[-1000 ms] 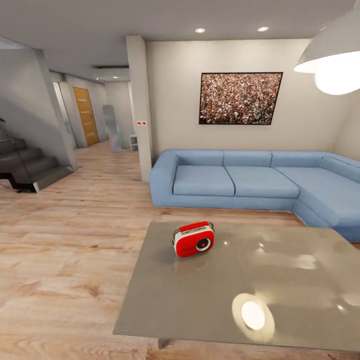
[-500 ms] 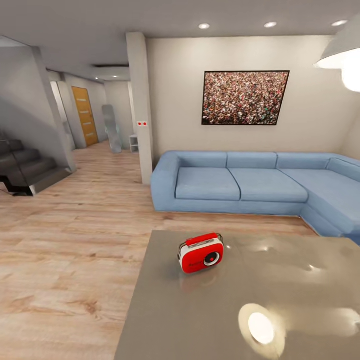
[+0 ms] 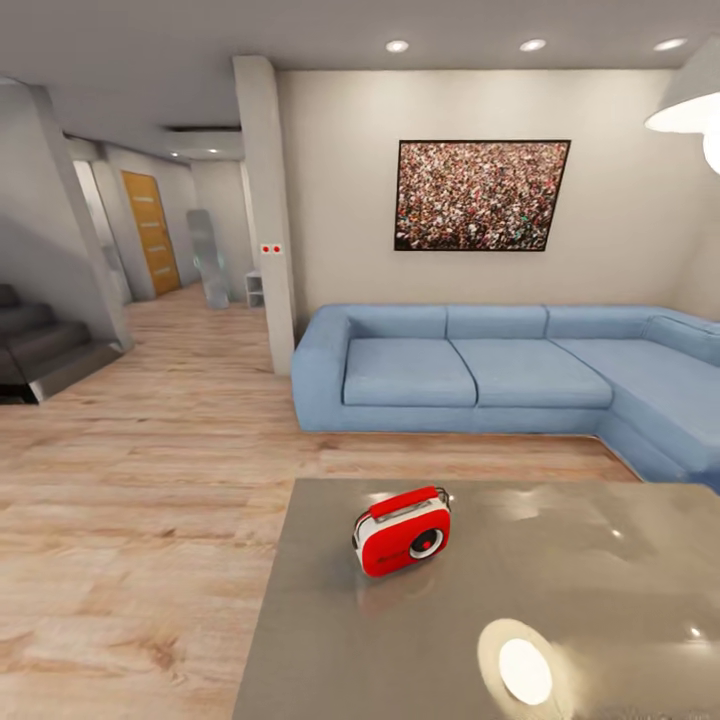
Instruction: Turn on the radio receiver that's on the table in the living room.
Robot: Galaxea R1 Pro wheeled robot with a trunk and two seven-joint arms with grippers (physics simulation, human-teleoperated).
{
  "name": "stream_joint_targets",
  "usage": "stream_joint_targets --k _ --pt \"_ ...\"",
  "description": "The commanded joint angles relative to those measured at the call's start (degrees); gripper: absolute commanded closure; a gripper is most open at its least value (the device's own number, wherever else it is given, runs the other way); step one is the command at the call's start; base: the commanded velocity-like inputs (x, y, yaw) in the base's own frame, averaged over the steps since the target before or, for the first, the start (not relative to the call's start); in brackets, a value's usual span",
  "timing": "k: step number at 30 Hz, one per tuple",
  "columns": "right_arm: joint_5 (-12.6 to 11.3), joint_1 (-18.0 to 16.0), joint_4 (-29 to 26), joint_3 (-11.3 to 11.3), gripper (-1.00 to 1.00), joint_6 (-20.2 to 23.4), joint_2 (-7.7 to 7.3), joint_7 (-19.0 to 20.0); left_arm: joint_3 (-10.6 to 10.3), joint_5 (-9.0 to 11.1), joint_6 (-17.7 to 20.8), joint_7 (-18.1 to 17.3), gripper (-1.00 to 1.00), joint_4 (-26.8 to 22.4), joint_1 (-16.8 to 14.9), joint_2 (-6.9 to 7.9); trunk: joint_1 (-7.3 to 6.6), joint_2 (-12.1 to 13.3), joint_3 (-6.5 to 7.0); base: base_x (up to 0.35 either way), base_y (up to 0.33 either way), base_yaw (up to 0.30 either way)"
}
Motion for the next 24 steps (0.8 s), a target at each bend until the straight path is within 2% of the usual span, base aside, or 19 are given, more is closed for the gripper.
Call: stream_joint_targets --k 1,13,19,24 --pt "-0.01 0.00 0.00 -0.02 -1.00 0.00 0.00 0.00 0.00 0.00 0.00 0.00 -1.00 0.00 0.00 0.00 0.00 0.00 0.00 0.056 0.004 -0.255" --pt "-0.02 0.00 0.00 -0.10 -1.00 0.05 0.00 0.01 0.00 -0.01 -0.01 0.03 -1.00 0.00 0.00 -0.08 0.00 0.00 0.00 0.010 0.001 -0.265" --pt "-0.04 0.00 0.00 -0.05 -1.00 0.07 0.00 0.01 0.00 -0.01 0.00 0.00 -1.00 0.00 0.00 -0.09 0.00 0.00 0.00 0.016 0.000 -0.070" --pt "-0.04 0.00 0.00 0.06 -1.00 0.10 0.00 0.01 0.03 0.11 0.00 0.00 -1.00 0.00 0.00 0.05 0.00 0.00 0.00 0.200 0.000 -0.011"
